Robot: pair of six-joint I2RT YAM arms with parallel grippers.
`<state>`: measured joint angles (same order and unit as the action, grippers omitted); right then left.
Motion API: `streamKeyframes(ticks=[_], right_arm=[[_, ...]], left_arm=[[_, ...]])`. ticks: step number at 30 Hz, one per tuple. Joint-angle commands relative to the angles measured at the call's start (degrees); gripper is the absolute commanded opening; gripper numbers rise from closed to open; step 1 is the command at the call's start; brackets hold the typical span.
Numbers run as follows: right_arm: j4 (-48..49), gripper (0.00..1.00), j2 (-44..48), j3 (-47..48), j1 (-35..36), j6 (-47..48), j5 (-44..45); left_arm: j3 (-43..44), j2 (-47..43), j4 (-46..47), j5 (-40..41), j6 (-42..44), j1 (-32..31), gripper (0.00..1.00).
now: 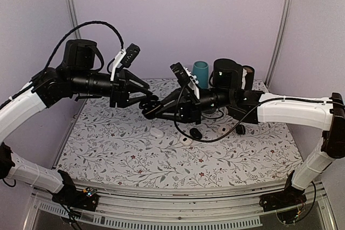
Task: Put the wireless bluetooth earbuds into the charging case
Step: Adjust the right earbud in the right side groove of the charging case.
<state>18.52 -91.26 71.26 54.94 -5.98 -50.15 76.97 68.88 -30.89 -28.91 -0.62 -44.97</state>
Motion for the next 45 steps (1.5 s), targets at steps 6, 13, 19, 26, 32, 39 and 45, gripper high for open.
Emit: streamKeyframes(ticks=[6, 13, 19, 26, 32, 39, 45], right_arm=[[0.28, 0.03, -1.66, 2.23, -1.5, -3.26, 3.3], [0.31, 0.03, -1.2, 2.21, -1.49, -2.83, 3.48], [-0.15, 0.03, -0.96, 2.14, -1.44, -2.73, 7.38], [-0.05, 0.03, -0.49, 1.56, -1.49, -2.85, 13.34], [0.17, 0.03, -0.5, 1.73, -1.41, -2.6, 13.31], [-0.16, 0.03, -0.14, 1.75, -0.42, -1.07, 13.12], [-0.86, 0.03, 0.23, 1.6, -0.12, -0.2, 13.3]], left_arm=[[-1.38, -3.74, 1.54, 0.06, 1.05, -0.6, 0.47], [-1.38, -5.23, 0.96, 7.78, 0.63, -0.49, 0.49], [-0.65, -4.32, 0.59, 4.43, -1.26, -0.66, 0.38], [-1.79, -4.45, 3.13, -0.11, -6.6, -2.35, 0.3], [-4.12, -4.92, 6.18, -0.88, -11.12, -2.55, 0.31], [-4.55, -3.26, 8.77, -0.21, -14.86, -1.79, 0.35], [-4.29, -2.04, 9.18, -0.27, -15.13, -0.75, 0.39]])
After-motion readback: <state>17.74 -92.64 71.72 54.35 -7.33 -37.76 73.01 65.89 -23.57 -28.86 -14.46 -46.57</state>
